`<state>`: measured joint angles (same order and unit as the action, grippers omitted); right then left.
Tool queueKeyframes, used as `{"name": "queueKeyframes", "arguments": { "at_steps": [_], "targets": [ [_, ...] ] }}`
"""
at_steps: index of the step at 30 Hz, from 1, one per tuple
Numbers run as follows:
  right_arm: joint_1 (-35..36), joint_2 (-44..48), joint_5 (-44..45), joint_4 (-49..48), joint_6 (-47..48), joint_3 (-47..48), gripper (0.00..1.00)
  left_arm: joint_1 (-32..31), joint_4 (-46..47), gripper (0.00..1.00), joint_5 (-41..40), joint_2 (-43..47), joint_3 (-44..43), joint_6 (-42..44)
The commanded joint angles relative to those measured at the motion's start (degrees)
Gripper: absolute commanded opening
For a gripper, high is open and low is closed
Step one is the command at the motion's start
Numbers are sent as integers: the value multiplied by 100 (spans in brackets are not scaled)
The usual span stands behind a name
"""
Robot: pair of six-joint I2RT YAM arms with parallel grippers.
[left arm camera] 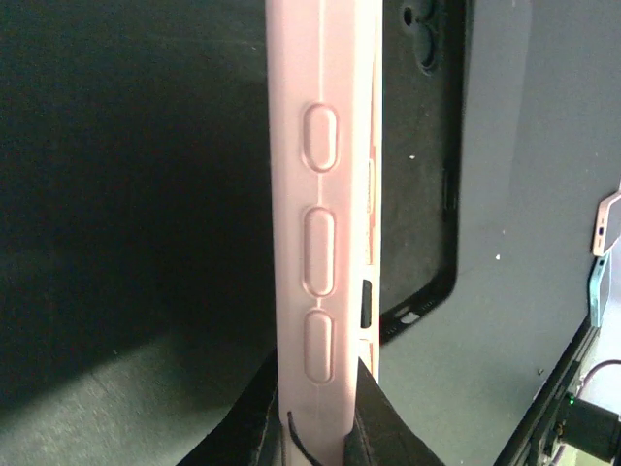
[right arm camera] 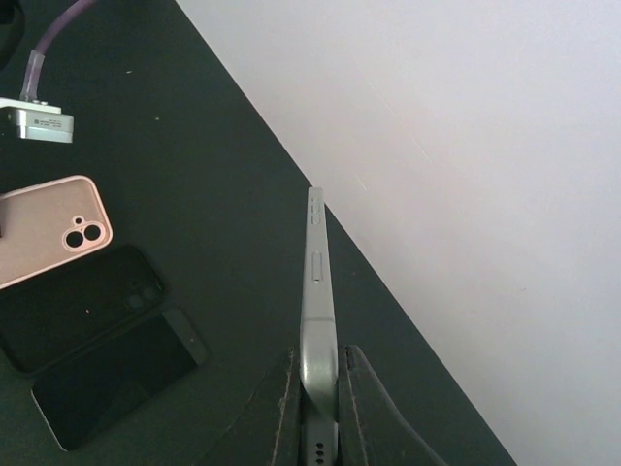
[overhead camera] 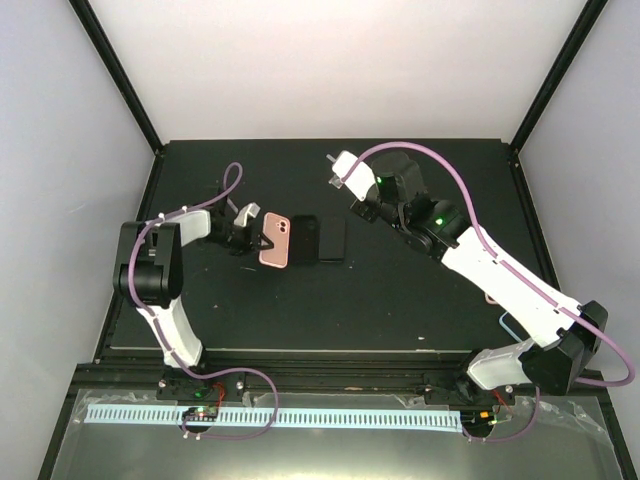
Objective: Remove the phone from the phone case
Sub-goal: Place the phone case at the center of the board.
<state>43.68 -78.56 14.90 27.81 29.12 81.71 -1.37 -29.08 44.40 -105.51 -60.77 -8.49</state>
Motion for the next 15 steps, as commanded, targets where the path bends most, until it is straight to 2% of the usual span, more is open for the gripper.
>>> {"name": "queueKeyframes", "arguments": {
  "at_steps": [1, 15],
  "targets": [
    [-18, 223, -26, -268, -114, -48, 1, 49, 258, 1, 40, -221, -267, -42],
    [-24, 293, -93, -241, -143, -117, 1, 75, 329, 2, -604, -671, -423, -287]
  ]
}}
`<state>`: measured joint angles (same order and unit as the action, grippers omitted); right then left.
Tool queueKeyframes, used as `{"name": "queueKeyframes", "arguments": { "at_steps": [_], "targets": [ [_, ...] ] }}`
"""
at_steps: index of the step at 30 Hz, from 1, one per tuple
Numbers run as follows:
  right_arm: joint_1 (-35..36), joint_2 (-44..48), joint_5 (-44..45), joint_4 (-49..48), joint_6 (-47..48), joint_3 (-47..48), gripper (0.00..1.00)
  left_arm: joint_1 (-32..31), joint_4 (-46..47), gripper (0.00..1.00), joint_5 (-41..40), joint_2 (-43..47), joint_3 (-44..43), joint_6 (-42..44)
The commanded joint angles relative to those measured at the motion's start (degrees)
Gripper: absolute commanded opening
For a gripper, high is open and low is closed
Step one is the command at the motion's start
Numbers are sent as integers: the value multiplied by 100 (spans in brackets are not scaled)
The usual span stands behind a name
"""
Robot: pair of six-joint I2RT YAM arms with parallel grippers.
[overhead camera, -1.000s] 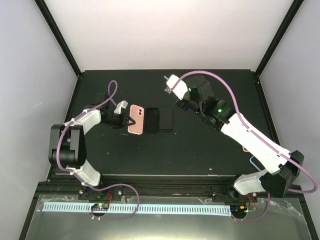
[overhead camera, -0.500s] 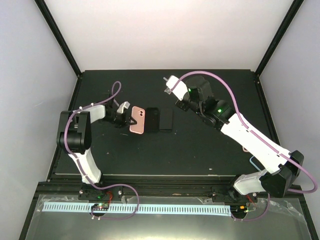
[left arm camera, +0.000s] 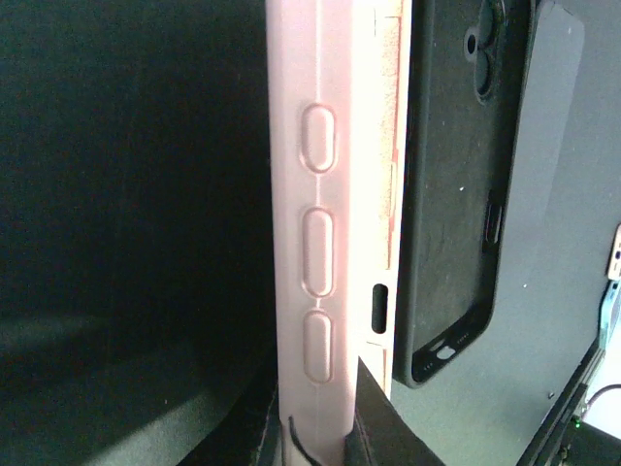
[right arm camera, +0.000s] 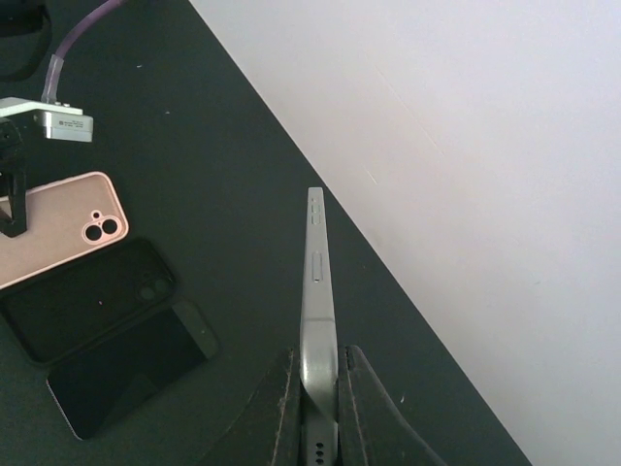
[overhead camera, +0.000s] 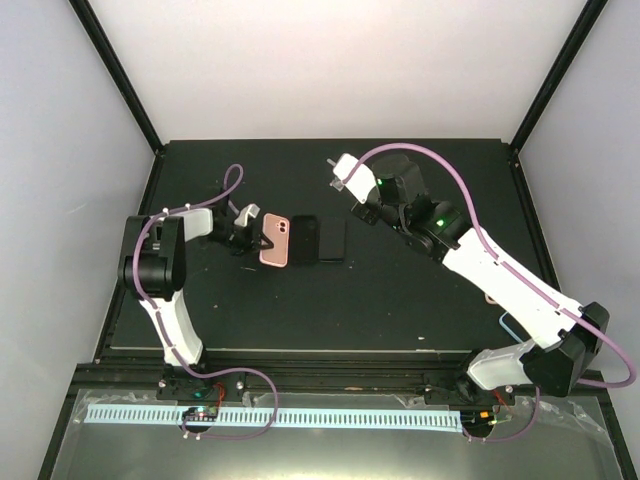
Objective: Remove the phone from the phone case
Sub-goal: Place the phone case at the center of the board.
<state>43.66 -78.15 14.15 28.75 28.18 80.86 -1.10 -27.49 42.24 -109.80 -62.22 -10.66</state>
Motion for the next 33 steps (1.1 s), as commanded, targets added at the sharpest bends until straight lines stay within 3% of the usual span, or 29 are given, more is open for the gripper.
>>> {"name": "queueKeyframes", "arguments": {
  "at_steps": [1, 16, 22, 29, 33],
  "targets": [
    [-16, 256, -18, -332, -50, -41, 1, 49, 161, 2, -381, -281, -308, -81],
    [-16, 232, -51, -305, -46, -18, 1, 55, 122, 3, -557, -373, -361, -286],
    [-15, 239, -83, -291, -43, -1, 1, 49, 84, 21, -753, -184, -287, -330],
    [-16, 243, -101, -283, -57, 9, 1, 51, 63, 50, -1091, 266, -137, -355],
    [-20, 239, -120, -283, -31, 33, 1, 49, 66, 58, -1436, 621, 27, -365]
  ]
}}
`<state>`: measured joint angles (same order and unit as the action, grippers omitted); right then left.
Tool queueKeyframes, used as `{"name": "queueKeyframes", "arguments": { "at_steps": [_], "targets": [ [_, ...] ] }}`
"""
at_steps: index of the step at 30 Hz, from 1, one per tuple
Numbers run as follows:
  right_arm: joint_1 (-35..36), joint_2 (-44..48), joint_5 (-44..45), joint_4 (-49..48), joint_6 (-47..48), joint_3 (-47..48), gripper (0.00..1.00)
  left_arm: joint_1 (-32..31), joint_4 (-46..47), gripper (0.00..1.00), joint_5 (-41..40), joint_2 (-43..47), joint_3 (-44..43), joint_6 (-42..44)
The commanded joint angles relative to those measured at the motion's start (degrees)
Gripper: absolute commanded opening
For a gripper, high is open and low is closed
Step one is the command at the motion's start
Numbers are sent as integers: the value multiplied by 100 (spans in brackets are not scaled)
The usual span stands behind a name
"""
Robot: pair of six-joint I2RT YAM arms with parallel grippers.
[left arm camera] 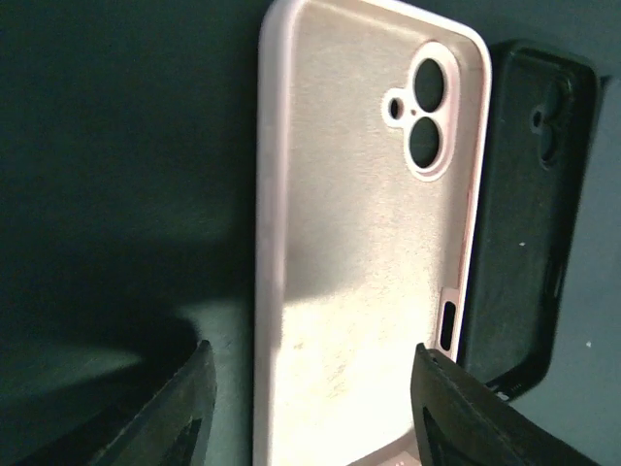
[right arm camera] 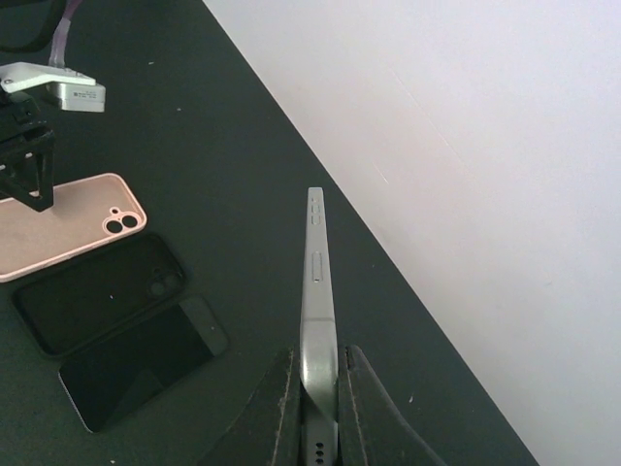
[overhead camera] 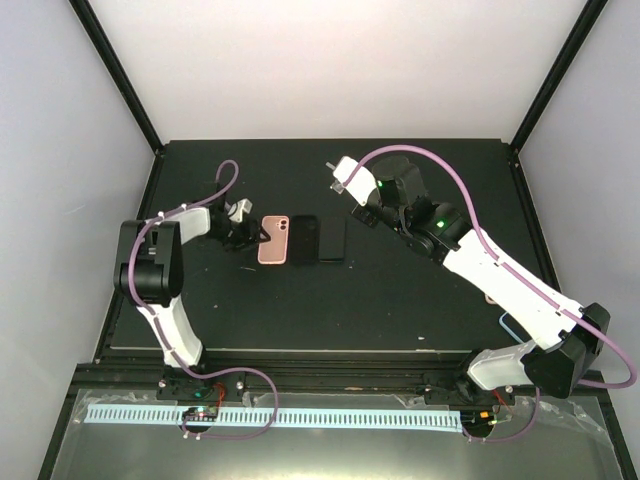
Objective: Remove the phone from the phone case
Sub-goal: Place the phone case at the center of the board.
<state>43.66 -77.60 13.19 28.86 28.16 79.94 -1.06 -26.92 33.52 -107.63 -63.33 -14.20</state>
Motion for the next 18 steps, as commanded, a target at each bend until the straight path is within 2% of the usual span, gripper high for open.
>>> {"name": "queueKeyframes", "arguments": {
  "at_steps": [1, 5, 9, 13, 18],
  "targets": [
    [-16, 180, -26, -293, -9, 133, 1, 45, -2, 62, -686, 509, 163, 14],
    [-20, 176, -51, -295, 135, 198, 1, 53, -116, 63, -851, 936, 126, 123],
    [-18, 156, -49, -303, 307, 291, 1, 54, -188, 63, -623, 1494, -78, 172],
    [-19, 159, -47, -449, 512, 303, 1, 48, -86, 67, 13, 2173, -249, 93],
    [49, 23, 67, -664, 751, 487, 1, 47, 29, 68, 918, 2781, -578, -420]
  ]
}}
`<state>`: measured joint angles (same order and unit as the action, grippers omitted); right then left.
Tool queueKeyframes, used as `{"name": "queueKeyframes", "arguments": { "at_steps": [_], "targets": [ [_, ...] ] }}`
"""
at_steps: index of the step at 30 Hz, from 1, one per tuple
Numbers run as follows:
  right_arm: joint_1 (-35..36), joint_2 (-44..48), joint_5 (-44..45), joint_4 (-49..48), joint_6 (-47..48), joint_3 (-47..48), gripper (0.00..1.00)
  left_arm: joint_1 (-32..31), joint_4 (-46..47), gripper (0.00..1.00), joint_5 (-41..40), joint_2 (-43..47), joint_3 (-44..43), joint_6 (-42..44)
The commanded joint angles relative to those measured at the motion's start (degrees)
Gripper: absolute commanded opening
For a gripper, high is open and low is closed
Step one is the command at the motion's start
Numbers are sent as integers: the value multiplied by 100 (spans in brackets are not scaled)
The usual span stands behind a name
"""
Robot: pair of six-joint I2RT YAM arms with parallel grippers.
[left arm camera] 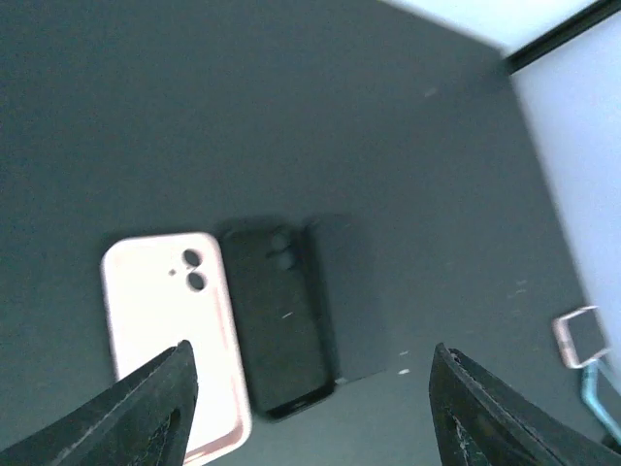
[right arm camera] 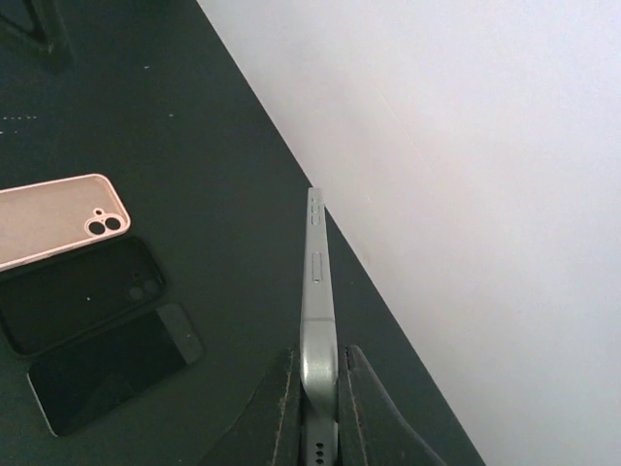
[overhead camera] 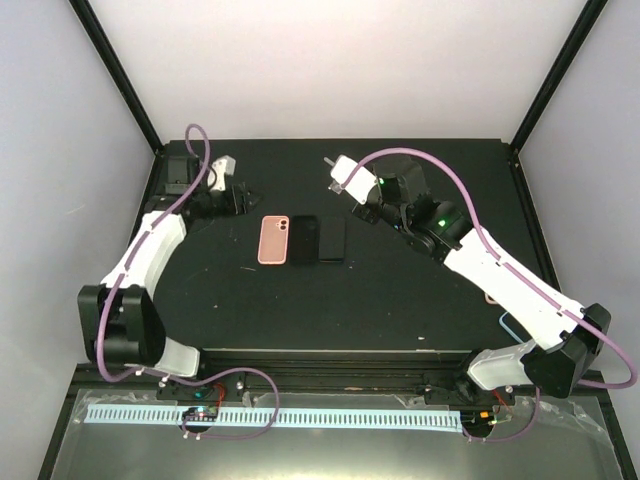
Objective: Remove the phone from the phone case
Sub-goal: Place the phone case at the center of the board, then place the phone at the center of the board.
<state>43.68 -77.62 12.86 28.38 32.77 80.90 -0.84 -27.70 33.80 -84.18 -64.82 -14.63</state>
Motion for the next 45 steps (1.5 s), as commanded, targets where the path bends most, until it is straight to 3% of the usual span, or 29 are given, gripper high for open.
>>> {"name": "queueKeyframes", "arguments": {
  "at_steps": [1, 10, 22, 29, 37, 45],
  "targets": [
    [98, -18, 181, -675, 354, 422, 1, 19, 170, 68, 1113, 506, -485, -526],
    [757, -316, 1283, -1567, 1126, 251, 1, -40, 1100, 70, 2507, 979, -415, -1962],
    [1710, -573, 2428, -3202, 2606, -605, 1, -355, 2481, 75, 2916, 1046, -81, -3821],
    [2223, -677, 2901, -4468, 3647, -1227, 1, -624, 2534, 74, 2745, 911, -131, -4090],
    [2558, -860, 3103, -5936, 4676, -1721, 1, -639, 2897, 61, 2720, 858, 126, -4545],
    [2644, -1003, 3160, -6446, 5066, -1762, 1, -638, 2905, 58, 2716, 870, 222, -4575]
  ]
}}
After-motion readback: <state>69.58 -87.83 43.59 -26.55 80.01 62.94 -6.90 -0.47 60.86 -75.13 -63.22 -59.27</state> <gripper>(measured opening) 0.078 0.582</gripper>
